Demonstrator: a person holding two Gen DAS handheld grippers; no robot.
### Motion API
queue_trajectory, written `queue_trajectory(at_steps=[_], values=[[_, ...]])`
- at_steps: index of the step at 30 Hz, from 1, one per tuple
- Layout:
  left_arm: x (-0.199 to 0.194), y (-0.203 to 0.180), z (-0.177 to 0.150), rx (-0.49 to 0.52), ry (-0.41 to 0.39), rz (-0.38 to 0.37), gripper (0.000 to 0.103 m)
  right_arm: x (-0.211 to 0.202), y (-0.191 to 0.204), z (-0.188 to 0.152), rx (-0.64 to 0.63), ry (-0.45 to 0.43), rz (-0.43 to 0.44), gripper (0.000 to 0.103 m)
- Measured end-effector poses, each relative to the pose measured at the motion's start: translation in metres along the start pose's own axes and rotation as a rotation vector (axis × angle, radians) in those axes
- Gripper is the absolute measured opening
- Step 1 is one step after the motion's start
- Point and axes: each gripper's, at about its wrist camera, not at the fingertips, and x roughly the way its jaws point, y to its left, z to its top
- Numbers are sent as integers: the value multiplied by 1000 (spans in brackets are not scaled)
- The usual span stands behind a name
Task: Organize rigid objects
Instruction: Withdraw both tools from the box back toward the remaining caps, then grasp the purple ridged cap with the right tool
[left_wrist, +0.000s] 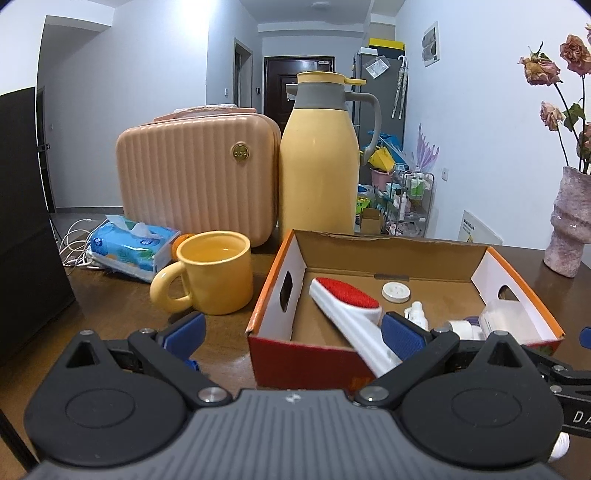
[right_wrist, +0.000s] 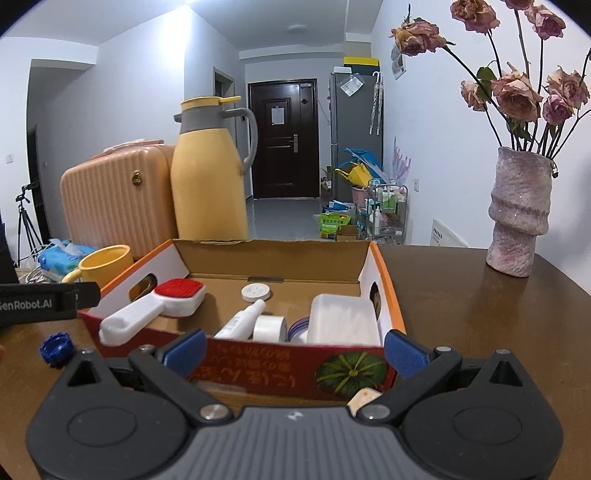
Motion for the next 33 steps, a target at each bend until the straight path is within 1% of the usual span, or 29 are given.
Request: queue_trajectory(at_steps=[11, 19, 26, 33], values=[[-25, 14, -21, 14, 13, -27, 103, -20, 11, -18, -12, 11, 25, 103], [-35, 26, -35, 13, 29, -56, 103, -26, 22, -32, -38, 39, 26, 103], [-38, 34, -47, 38, 49, -76, 103, -29, 30, -41, -58, 60, 22, 103], [-36, 45, -54, 32, 77, -87, 103, -23, 39, -47, -82, 95, 46, 103]])
